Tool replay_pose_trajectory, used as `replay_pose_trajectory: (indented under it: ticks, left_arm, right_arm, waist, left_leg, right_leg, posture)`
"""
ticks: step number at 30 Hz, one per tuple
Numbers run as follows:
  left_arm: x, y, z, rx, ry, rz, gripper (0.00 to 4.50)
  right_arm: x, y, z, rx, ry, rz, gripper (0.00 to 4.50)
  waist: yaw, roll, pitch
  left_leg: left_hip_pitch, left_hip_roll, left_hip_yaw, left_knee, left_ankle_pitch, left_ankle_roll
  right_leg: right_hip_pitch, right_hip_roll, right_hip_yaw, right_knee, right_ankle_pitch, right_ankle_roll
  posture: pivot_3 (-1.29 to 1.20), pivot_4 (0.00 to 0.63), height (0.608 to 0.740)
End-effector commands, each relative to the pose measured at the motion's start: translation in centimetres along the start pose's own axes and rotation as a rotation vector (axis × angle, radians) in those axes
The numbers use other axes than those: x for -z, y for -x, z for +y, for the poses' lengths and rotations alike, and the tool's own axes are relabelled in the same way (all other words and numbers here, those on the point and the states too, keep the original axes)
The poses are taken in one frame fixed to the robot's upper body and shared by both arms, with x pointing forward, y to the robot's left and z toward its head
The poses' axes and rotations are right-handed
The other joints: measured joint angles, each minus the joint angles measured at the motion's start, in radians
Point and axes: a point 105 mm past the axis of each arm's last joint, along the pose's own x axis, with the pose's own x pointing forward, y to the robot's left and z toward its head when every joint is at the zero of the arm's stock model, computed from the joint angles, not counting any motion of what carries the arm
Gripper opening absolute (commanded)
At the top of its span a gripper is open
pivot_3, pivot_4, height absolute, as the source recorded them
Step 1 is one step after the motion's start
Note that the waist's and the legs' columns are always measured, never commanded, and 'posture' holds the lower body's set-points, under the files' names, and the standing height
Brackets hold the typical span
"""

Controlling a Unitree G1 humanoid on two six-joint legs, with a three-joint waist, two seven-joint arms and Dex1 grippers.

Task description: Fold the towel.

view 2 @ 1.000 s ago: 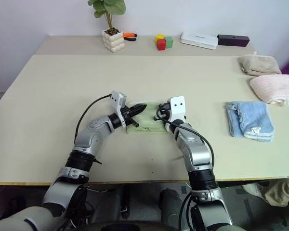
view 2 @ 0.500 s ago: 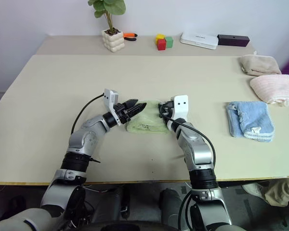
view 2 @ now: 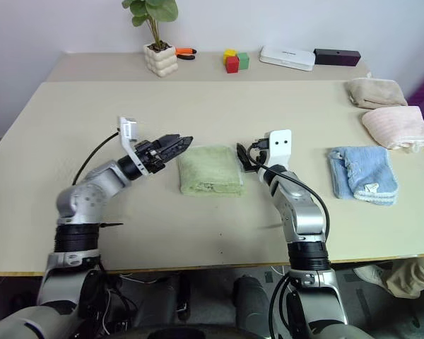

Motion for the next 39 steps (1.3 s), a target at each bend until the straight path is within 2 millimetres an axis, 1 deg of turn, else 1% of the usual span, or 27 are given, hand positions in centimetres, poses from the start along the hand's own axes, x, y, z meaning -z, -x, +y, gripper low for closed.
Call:
replay_pose_trajectory:
  ticks: [1,3,5,7,10,15,19,23,26,28,29,32,33,34,39]
  left_arm:
    - [0.1,2.0,1.5,-0.079,0.142,0.026,4.5]
    - [0.9,3.0,1.3,-0.074,0.193,0.112,4.5]
    - [2.1,3.5,0.4,-0.032,0.248,0.207,4.5]
    - [2.7,3.4,0.3,-0.034,0.292,0.23,4.5]
    - [3.8,3.1,0.9,-0.071,0.352,0.262,4.5]
    - [5.6,1.8,-0.1,-0.036,0.44,0.309,4.5]
    - [6.8,-0.1,-0.9,-0.01,0.52,0.322,4.5]
    - [7.5,-1.8,-0.6,-0.036,0.567,0.307,4.5]
    - [7.5,-2.9,-0.8,-0.011,0.629,0.274,3.73]
    - [7.6,-3.5,-1.1,-0.004,0.646,0.273,2.76]
    - [7.7,-3.7,-1.1,-0.004,0.651,0.272,2.37]
    - [7.8,-4.0,-1.1,-0.009,0.67,0.261,0.83]
    - [7.8,-4.0,-1.1,-0.008,0.675,0.259,0.39]
    - [7.8,-4.0,-1.1,-0.009,0.678,0.258,0.05]
    - [7.4,-4.1,-0.6,-0.033,0.659,0.231,0.05]
  right_arm:
    - [-1.4,-0.2,0.2,-0.015,0.025,-0.051,4.48]
    - [-1.5,-0.2,0.1,-0.013,0.023,-0.052,4.48]
    - [-1.5,-0.2,0.1,-0.014,0.022,-0.053,4.48]
    - [-1.4,-0.3,0.3,-0.019,0.021,-0.053,4.48]
    - [-1.5,-0.4,0.4,-0.021,0.024,-0.056,4.48]
    - [-1.6,-0.4,0.5,-0.018,0.024,-0.058,4.48]
    - [-1.6,-0.3,0.7,-0.018,0.023,-0.06,4.48]
    - [-1.5,-0.4,1.0,-0.022,0.021,-0.061,4.48]
    - [-1.5,-0.3,1.1,-0.026,0.017,-0.063,4.5]
    - [-1.5,-0.2,1.2,-0.026,0.016,-0.063,4.5]
    - [-1.5,-0.2,1.2,-0.026,0.016,-0.064,4.5]
    - [-1.5,-0.1,1.0,-0.019,0.019,-0.064,4.5]
    - [-1.5,0.0,0.9,-0.015,0.02,-0.064,4.5]
    - [-1.6,0.0,0.8,-0.013,0.021,-0.065,4.5]
    - [-2.3,0.4,0.1,-0.027,0.041,-0.085,4.5]
  waist:
    - [0.0,0.0,0.0]
    - [0.001,-0.001,0.001]
    - [0.002,-0.001,0.001]
    - [0.005,-0.001,0.001]
    - [0.004,-0.001,0.001]
    - [0.006,0.0,0.0]
    - [0.008,0.0,0.0]
    - [0.009,0.0,0.0]
    - [0.008,0.0,0.0]
    - [0.007,0.0,0.0]
    - [0.007,0.0,0.0]
    - [0.009,0.0,0.0]
    - [0.009,0.0,0.0]
    - [0.01,0.0,0.0]
    - [0.009,0.0,0.0]
  left_leg:
    - [0.0,0.0,0.0,0.0,0.0,0.0]
    - [0.0,0.0,0.0,0.0,0.0,0.0]
    - [0.0,0.0,0.0,0.0,0.0,0.0]
    - [0.0,0.0,0.0,0.0,0.0,-0.001]
    - [0.0,0.0,0.0,0.0,0.001,-0.001]
    - [0.0,-0.001,0.0,0.0,0.001,-0.001]
    - [0.0,-0.001,-0.001,0.0,0.001,-0.001]
    - [0.0,-0.002,-0.002,0.001,0.001,-0.001]
    - [0.0,-0.002,-0.002,0.001,0.001,-0.002]
    - [0.0,-0.002,-0.002,0.001,0.001,-0.001]
    - [0.0,-0.002,-0.003,0.001,0.001,-0.001]
    - [0.0,-0.002,-0.003,0.001,0.001,-0.002]
    - [0.0,-0.002,-0.003,0.001,0.001,-0.002]
    - [0.0,-0.002,-0.003,0.001,0.001,-0.002]
    - [0.0,-0.002,-0.004,0.002,0.001,-0.002]
  right_leg:
    - [0.0,0.0,0.0,0.0,0.0,0.0]
    - [0.0,0.0,0.0,0.001,0.0,0.0]
    - [0.0,0.0,0.0,0.001,0.0,0.0]
    - [0.0,-0.001,0.0,0.001,0.0,0.0]
    - [0.0,-0.001,0.0,0.001,0.0,0.0]
    - [0.0,-0.001,0.0,0.001,0.0,0.0]
    - [0.001,-0.001,0.0,0.001,0.0,0.0]
    - [0.002,-0.001,0.0,0.0,0.0,0.0]
    - [0.002,-0.001,0.0,0.0,0.0,0.0]
    - [0.002,-0.001,0.0,0.0,0.0,0.0]
    - [0.002,-0.001,0.0,0.0,0.0,0.0]
    - [0.002,-0.001,0.0,0.0,0.0,0.0]
    - [0.002,-0.001,0.0,0.0,0.0,0.0]
    - [0.003,-0.001,0.0,0.0,0.0,0.0]
    - [0.003,-0.001,0.0,0.0,0.0,0.0]
  posture:
    - [0.0,0.15,0.735]
    - [0.0,0.15,0.735]
    - [0.0,0.15,0.735]
    - [0.0,0.15,0.735]
    - [0.0,0.15,0.735]
    - [0.0,0.15,0.735]
    - [0.0,0.15,0.735]
    - [0.0,0.15,0.735]
    - [0.0,0.15,0.735]
    - [0.0,0.15,0.735]
    - [0.0,0.15,0.735]
    - [0.0,0.15,0.735]
    - [0.0,0.15,0.735]
    - [0.0,0.15,0.735]
    - [0.0,0.15,0.735]
